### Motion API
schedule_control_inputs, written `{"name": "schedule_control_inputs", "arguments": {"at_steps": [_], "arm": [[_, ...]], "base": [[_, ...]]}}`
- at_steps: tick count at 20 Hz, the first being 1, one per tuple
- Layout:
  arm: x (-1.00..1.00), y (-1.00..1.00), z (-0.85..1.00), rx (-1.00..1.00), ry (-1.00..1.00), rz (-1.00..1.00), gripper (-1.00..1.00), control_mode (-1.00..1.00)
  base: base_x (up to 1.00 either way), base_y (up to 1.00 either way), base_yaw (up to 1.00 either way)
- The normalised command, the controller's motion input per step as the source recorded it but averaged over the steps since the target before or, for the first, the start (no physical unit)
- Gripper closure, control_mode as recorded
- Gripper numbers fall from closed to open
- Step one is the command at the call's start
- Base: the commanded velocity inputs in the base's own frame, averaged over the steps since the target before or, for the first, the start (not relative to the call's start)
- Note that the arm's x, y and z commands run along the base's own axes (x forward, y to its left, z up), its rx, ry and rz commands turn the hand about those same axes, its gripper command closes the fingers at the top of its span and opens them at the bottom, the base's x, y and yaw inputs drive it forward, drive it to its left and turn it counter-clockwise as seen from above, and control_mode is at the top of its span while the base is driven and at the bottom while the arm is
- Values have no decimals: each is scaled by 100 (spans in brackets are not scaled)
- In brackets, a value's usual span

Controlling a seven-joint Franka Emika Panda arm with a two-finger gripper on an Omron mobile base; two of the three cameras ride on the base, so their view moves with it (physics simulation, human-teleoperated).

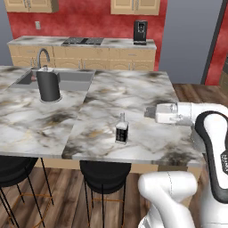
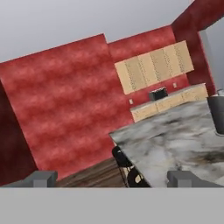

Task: Get the candle and the liquor from the cabinet and move them to the dining counter.

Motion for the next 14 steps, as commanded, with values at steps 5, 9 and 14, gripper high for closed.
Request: {"name": "schedule_control_inputs", "arguments": {"at_steps": [5, 9, 14], "arm": [[-80, 3, 44, 0, 25, -16, -100, -100], [-71, 7, 44, -1, 30, -16, -100, -100], [-39, 25, 10, -7, 25, -14, -100, -100]], "base": [[0, 0, 0], [0, 0, 0], [0, 0, 0]]}}
